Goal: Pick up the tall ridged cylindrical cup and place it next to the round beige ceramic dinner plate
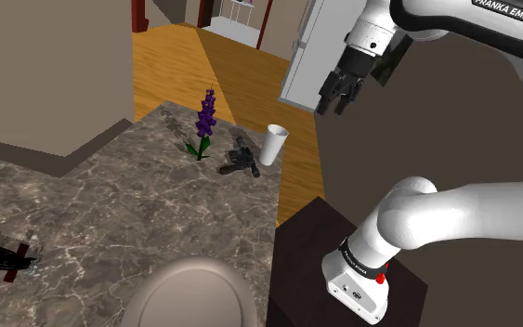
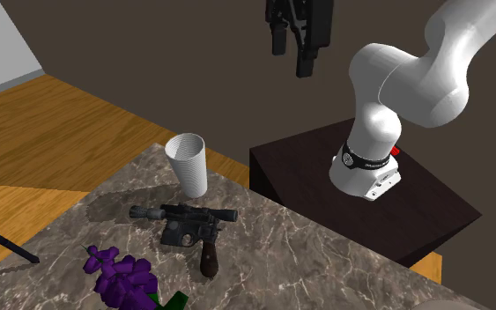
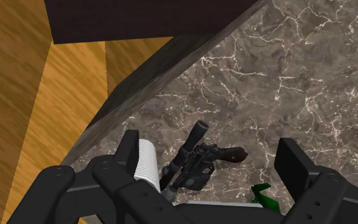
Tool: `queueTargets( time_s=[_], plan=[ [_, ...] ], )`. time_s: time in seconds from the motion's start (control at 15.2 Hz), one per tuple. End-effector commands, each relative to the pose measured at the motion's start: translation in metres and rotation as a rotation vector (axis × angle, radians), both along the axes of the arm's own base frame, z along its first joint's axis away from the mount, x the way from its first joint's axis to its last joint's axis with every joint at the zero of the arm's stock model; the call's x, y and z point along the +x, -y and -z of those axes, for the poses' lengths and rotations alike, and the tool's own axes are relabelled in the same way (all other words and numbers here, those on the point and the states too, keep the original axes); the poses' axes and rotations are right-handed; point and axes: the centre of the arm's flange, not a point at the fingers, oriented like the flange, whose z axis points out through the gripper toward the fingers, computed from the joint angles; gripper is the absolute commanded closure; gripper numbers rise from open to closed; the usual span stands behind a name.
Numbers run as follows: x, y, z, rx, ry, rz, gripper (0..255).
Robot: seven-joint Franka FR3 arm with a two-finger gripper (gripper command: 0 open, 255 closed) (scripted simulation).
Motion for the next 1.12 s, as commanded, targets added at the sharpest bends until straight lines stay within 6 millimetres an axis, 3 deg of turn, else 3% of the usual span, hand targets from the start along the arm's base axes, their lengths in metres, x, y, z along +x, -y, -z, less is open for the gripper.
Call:
queueTargets(
  time_s=[0.0, 1.06],
  plan=[
    [0.0, 0.0, 0.0, 0.0, 0.0, 0.0, 0],
    [0.136, 0.097, 0.132, 0.003, -0.003, -0.084, 0]
  ],
)
